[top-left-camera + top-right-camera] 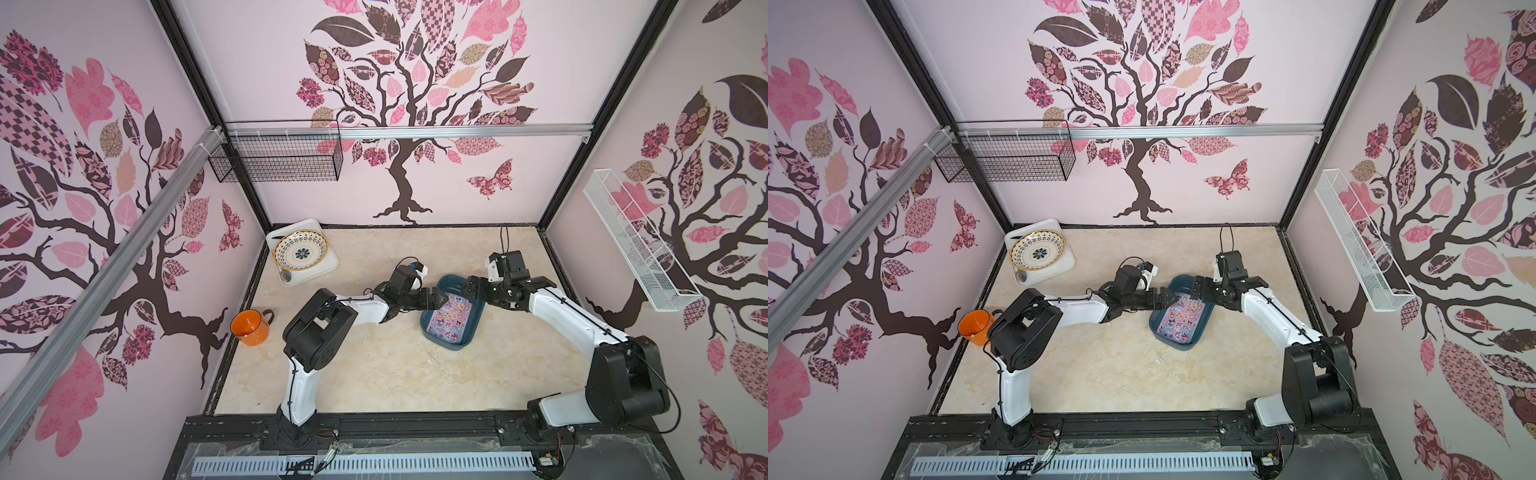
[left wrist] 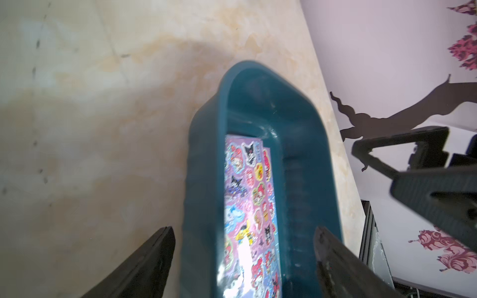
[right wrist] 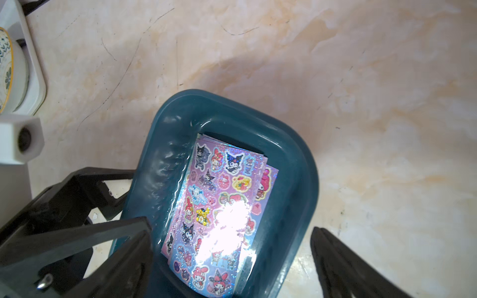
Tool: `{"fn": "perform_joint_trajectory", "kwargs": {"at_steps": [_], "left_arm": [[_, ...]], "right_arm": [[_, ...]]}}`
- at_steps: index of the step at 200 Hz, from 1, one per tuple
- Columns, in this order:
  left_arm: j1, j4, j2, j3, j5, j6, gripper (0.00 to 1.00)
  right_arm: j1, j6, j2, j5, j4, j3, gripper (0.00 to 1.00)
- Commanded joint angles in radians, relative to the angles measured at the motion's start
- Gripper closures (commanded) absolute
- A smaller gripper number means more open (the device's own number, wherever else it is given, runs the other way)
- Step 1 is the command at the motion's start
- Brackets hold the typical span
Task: Take the stickers out of the storage box
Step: Move the storage box to the center of the board.
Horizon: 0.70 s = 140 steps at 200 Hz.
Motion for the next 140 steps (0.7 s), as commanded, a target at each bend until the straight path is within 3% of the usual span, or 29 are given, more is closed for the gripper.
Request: {"fn": "perform_joint_trajectory", "kwargs": {"at_steps": [1, 44, 81, 111, 140], "left_arm": [[-0.009, 0.056, -0.043, -0.039, 0.029, -0.055, 0.10], [-0.067, 0.065, -0.068, -0.073, 0.030, -0.068, 0.11], [-0.133, 0.071, -0.014, -0.006, 0.039, -0.088, 0.11], [-0.167, 0.068, 0.040, 0.083, 0.060, -0.097, 0.11], [-0.148, -0.011, 0.025, 0.107, 0.027, -0.025, 0.11]], "right_arm": [[-0.041, 0.029, 0.000, -0.029, 0.004, -0.019, 0.02], [-0.050, 0.040, 0.079, -0.086, 0.022, 0.001, 0.08], [-0.071, 0.031, 0.141, -0.078, 0.032, 0.060, 0.09], [-0.089, -0.025, 0.189, -0.019, -0.018, 0.151, 0.09], [-0.095, -0.073, 0.180, 0.049, -0.098, 0.199, 0.09]]}}
